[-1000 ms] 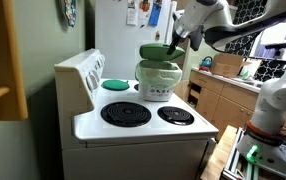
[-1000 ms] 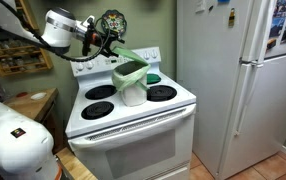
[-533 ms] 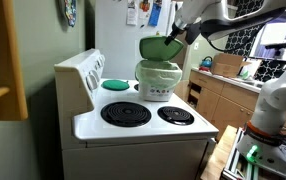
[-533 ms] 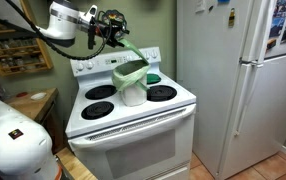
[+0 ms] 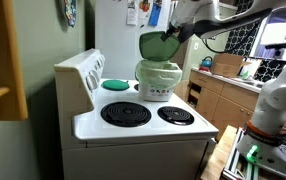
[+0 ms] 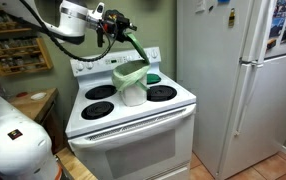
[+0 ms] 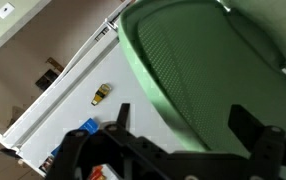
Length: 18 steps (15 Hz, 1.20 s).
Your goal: Open the trash lid
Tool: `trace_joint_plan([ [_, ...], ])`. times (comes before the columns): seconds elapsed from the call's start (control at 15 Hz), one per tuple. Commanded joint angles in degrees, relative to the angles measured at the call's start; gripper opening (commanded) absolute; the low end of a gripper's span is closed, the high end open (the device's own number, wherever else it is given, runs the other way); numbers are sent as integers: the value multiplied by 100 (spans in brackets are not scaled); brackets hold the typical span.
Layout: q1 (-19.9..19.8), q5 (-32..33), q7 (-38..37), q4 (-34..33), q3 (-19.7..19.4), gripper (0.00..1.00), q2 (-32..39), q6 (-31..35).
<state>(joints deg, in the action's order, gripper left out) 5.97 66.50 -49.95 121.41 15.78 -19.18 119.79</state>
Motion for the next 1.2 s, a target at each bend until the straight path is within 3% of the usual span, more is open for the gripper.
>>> trace_joint_plan([
  [0.0, 28, 316, -474, -235, -111, 100, 237, 4],
  [0.4, 87, 473, -1202, -342, -224, 100, 440, 66],
  [0.73, 252, 124, -1008, -326, -213, 100, 354, -8],
  [1.13, 381, 185, -980, -433, -134, 100, 158, -130],
])
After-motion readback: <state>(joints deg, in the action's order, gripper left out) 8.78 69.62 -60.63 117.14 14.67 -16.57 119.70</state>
